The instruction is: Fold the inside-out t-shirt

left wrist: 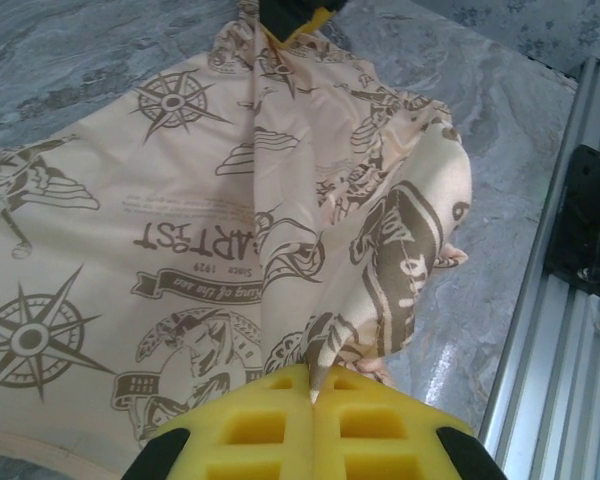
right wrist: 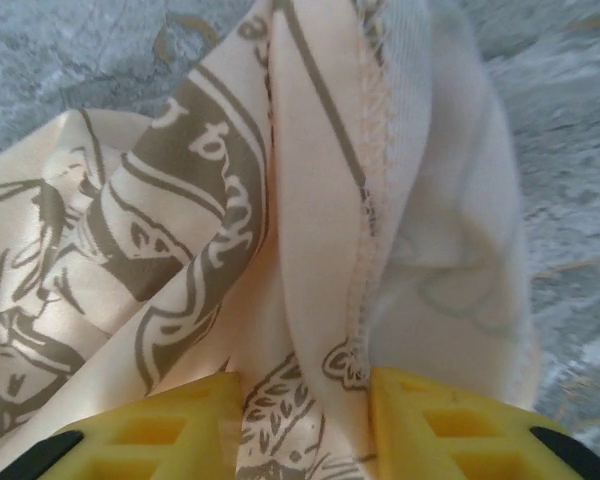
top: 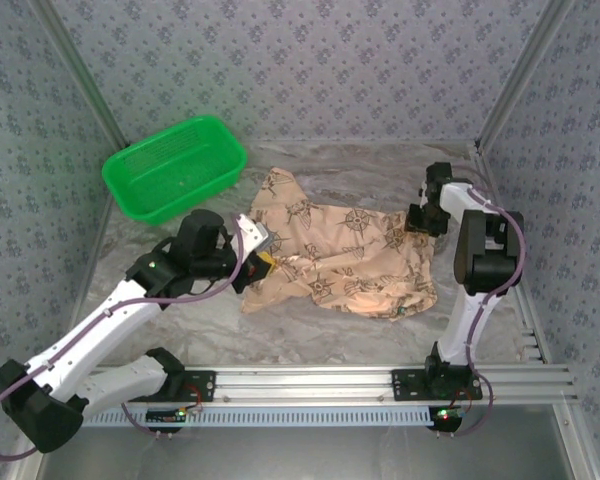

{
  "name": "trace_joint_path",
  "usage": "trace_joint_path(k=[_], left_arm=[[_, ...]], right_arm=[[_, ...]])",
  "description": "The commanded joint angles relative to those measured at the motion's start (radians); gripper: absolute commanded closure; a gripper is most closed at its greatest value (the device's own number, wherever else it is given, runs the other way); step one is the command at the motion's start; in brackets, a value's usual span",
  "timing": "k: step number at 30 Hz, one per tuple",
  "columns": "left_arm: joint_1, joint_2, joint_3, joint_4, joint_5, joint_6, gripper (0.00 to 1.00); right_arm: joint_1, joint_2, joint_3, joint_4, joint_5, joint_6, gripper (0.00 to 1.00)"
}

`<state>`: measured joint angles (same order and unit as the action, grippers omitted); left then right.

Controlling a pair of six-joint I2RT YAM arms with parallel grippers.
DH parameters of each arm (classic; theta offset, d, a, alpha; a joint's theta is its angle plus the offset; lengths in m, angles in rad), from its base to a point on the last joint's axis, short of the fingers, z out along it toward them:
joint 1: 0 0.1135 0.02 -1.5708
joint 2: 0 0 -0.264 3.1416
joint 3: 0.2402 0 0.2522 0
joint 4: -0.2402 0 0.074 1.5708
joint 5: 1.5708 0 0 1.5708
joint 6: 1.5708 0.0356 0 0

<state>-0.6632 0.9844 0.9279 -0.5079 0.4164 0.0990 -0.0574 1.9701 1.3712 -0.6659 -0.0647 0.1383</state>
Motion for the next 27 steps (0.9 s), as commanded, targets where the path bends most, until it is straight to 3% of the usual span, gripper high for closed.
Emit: trace_joint_path(k=[1,4,7,11,17,21,25,27], left_arm=[[0.038,-0.021,-0.003,-0.017,0.024,-0.005,1.00],[0.076,-0.023,0.004,-0.025,0.024,-0.005,1.00],[0.111,-0.019,0.026,-0.038,0.016,0.007,1.00],[0.175,-0.015,0.093,-0.061,-0.007,0.032,1.00],[0.277,0.023,0.303,-0.095,-0.063,0.129,1.00],[0.307,0.060,0.465,-0.118,-0.109,0.201,1.00],[0.309,0.064,0.511,-0.123,-0.125,0.255,1.00],[0.309,0.051,0.483,-0.121,-0.108,0.262,1.00]], right_arm=[[0.001,0.031,0.021,-0.024,0.016,-0.014,0.62],[0.002,0.024,0.032,-0.038,0.046,-0.019,0.89],[0.005,-0.047,0.018,-0.013,0.004,-0.024,1.00],[-0.008,-0.205,0.018,0.017,-0.090,0.004,1.00],[-0.107,-0.446,0.041,0.123,-0.394,0.147,1.00],[-0.160,-0.499,0.129,0.070,-0.505,0.193,1.00],[-0.191,-0.512,0.151,-0.070,-0.560,0.182,0.99],[-0.191,-0.532,0.096,-0.093,-0.551,0.166,0.89]])
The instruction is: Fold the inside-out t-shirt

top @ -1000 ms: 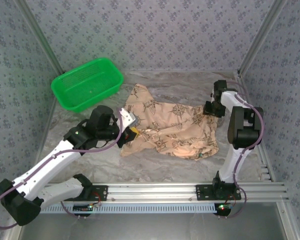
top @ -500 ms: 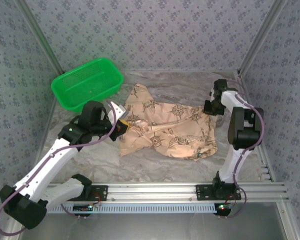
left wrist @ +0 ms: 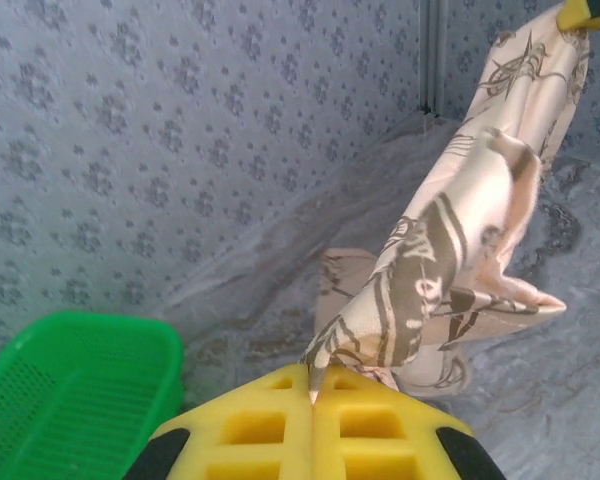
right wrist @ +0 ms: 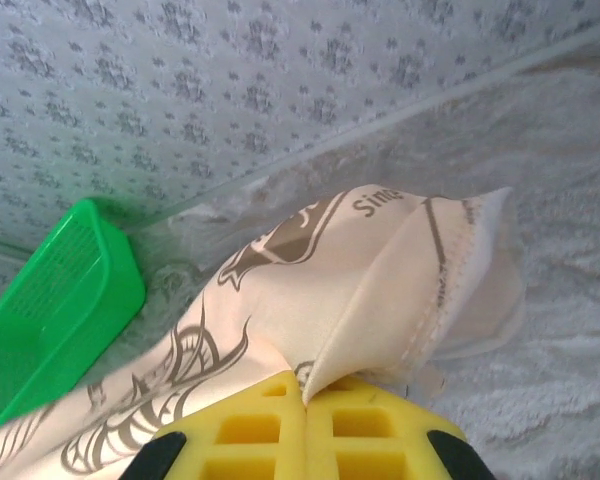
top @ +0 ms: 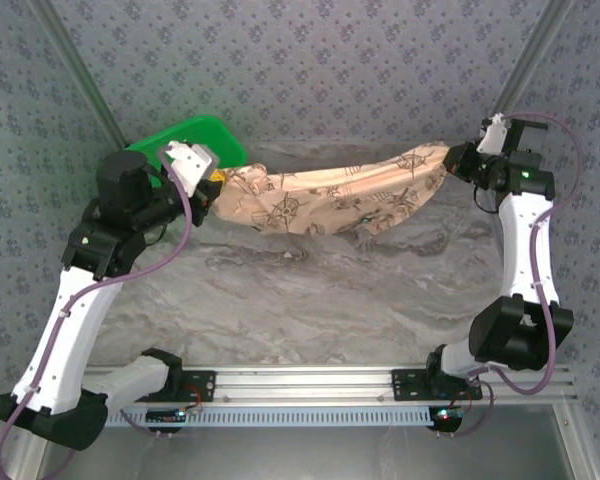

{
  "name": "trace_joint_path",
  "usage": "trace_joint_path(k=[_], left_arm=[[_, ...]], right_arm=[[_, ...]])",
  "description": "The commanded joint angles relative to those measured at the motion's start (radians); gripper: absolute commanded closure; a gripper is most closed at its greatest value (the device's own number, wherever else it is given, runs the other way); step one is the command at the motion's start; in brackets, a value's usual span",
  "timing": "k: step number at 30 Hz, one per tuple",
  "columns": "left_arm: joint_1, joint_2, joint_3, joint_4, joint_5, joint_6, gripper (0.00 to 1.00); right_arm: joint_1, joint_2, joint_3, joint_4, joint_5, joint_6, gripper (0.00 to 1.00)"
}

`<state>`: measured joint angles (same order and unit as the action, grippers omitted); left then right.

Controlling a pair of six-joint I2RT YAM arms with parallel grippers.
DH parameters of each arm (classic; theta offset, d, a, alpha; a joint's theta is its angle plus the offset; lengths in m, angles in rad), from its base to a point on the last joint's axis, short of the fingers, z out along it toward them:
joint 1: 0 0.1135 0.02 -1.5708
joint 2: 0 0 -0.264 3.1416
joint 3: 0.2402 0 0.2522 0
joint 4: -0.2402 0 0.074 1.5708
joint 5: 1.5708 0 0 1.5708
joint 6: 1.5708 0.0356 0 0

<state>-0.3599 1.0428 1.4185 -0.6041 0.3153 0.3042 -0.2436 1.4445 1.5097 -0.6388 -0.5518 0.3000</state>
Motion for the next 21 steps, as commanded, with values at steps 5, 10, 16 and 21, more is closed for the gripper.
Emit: trace_joint_path(k=[5,10,16,21], left_arm=[[0.005,-0.070,-0.204,0.035,0.048,0.047,1.00],[0.006,-0.054,-0.325,0.073,0.075,-0.004,1.00],[0.010,0.051,-0.245,0.024,0.034,-0.009,1.00],[0.022,0.147,-0.121,-0.011,-0.045,-0.054,1.00]], right_arm=[[-0.004,-0.020,-0.288,-0.052,-0.039,0.005,0.85],[0.015,0.123,-0.411,0.063,-0.055,0.005,0.88],[0.074,0.248,-0.339,0.104,-0.045,0.036,0.71],[0.205,0.090,-0.482,0.013,0.143,0.063,0.59]])
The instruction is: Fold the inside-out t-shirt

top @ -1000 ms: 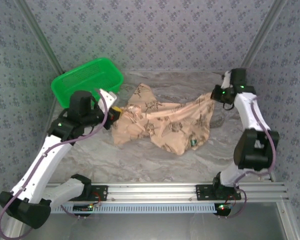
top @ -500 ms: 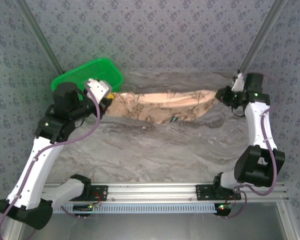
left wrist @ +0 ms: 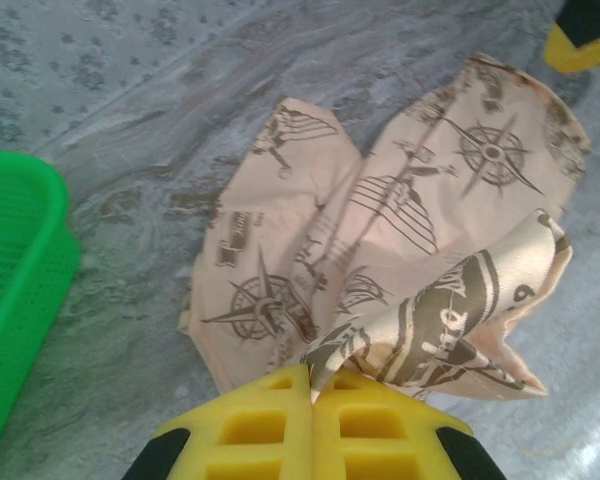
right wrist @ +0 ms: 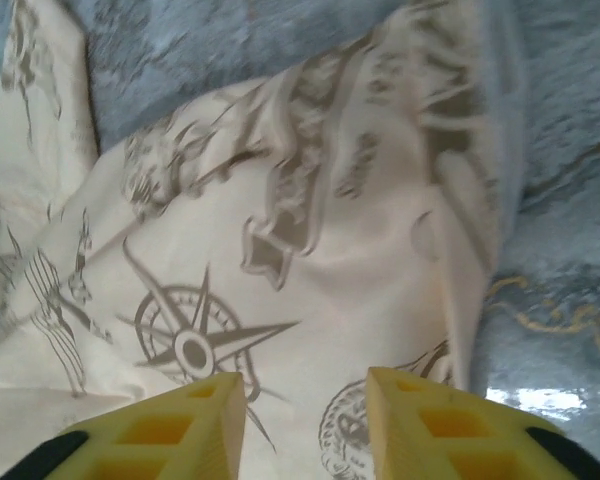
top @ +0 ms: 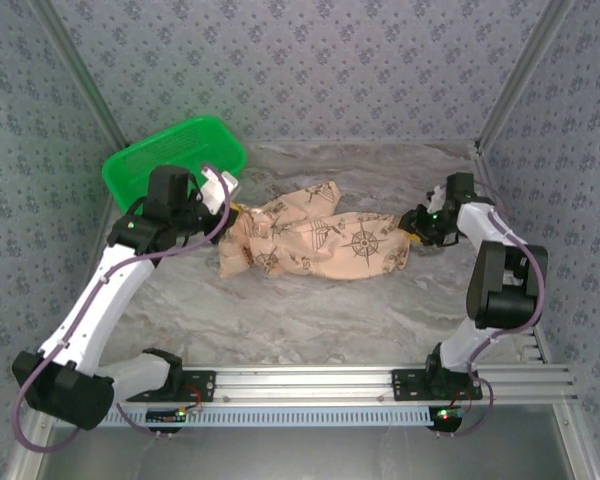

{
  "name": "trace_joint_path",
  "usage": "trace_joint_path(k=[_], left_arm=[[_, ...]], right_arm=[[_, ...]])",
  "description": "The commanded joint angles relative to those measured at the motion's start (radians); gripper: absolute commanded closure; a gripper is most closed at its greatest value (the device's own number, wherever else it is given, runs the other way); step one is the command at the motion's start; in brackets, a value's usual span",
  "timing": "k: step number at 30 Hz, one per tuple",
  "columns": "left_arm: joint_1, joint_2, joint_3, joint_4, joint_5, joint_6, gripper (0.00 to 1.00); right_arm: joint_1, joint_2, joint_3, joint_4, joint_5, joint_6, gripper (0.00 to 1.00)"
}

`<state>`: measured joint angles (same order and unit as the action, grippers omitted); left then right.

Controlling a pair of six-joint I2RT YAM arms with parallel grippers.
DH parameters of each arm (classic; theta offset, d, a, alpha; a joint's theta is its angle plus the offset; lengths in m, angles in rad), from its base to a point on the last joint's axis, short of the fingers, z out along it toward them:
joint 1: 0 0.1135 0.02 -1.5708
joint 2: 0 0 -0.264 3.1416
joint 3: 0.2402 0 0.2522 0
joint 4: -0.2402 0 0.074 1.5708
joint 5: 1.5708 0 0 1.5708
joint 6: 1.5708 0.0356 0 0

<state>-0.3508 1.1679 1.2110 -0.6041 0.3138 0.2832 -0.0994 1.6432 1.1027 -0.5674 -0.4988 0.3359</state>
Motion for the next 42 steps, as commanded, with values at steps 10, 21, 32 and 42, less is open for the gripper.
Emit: trace_joint_path(k=[10,21,32,42], left_arm=[[0.022,0.095,0.145,-0.026,-0.024,-0.032,1.00],[0.030,0.107,0.198,-0.031,0.000,-0.017,1.00],[0.032,0.119,0.207,-0.014,0.048,-0.035,1.00],[0.032,0.132,0.201,-0.012,0.049,-0.029,1.00]], right_arm=[[0.100,-0.128,-0.366,0.165,0.171,0.055,0.60],[0.134,-0.129,-0.313,0.307,0.284,-0.024,1.00],[0.090,-0.120,-0.353,0.293,0.200,0.003,0.65],[0.070,-0.078,-0.351,0.477,0.070,0.017,0.97]])
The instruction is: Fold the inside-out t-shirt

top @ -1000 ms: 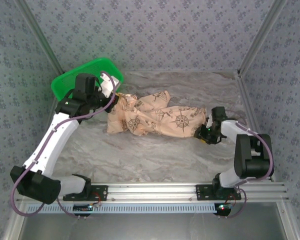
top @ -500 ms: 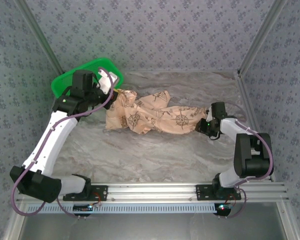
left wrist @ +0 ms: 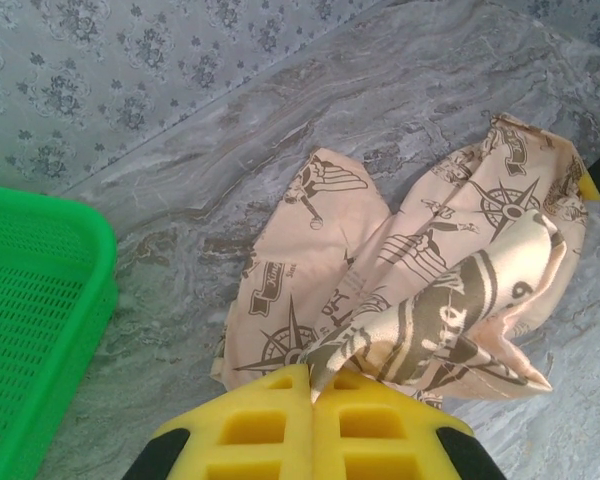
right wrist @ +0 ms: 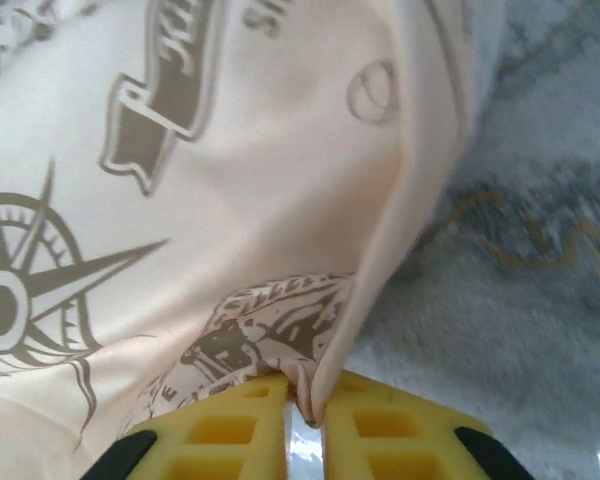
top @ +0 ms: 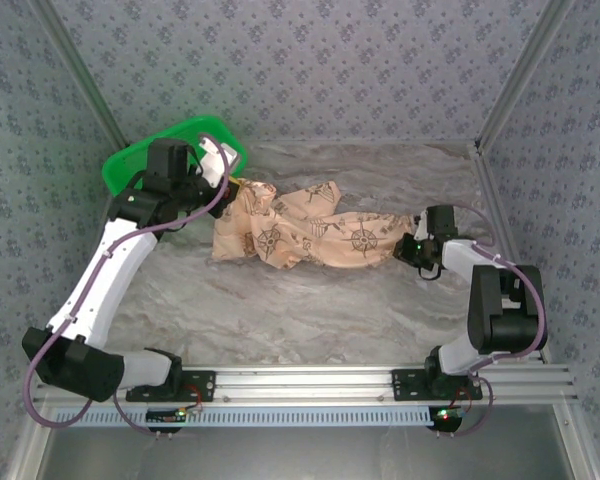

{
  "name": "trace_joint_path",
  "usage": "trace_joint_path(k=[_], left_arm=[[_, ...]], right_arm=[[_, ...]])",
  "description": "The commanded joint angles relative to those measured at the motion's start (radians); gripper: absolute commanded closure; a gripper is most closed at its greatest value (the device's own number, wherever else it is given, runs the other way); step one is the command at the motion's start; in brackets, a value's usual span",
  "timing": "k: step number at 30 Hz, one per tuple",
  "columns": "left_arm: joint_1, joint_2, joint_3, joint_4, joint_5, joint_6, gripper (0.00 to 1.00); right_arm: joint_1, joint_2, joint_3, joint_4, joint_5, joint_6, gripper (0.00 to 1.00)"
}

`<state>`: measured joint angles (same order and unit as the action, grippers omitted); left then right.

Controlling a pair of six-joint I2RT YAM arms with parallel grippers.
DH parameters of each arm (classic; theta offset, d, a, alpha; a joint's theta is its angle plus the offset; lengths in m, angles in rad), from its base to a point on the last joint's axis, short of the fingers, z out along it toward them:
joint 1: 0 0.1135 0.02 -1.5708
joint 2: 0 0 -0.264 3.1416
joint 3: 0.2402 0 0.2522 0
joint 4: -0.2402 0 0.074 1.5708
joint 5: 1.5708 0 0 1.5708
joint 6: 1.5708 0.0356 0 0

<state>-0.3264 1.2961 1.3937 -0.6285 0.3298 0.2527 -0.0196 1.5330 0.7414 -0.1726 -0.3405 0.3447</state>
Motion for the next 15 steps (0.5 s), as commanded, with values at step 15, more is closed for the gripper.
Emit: trace_joint_path(k=[15], left_arm=[[-0.041,-0.092,0.063,-0.085,0.179,-0.045,1.00]], right_arm=[[-0.062,-0.535,0.082,-0.284,0.029,0.114,1.00]])
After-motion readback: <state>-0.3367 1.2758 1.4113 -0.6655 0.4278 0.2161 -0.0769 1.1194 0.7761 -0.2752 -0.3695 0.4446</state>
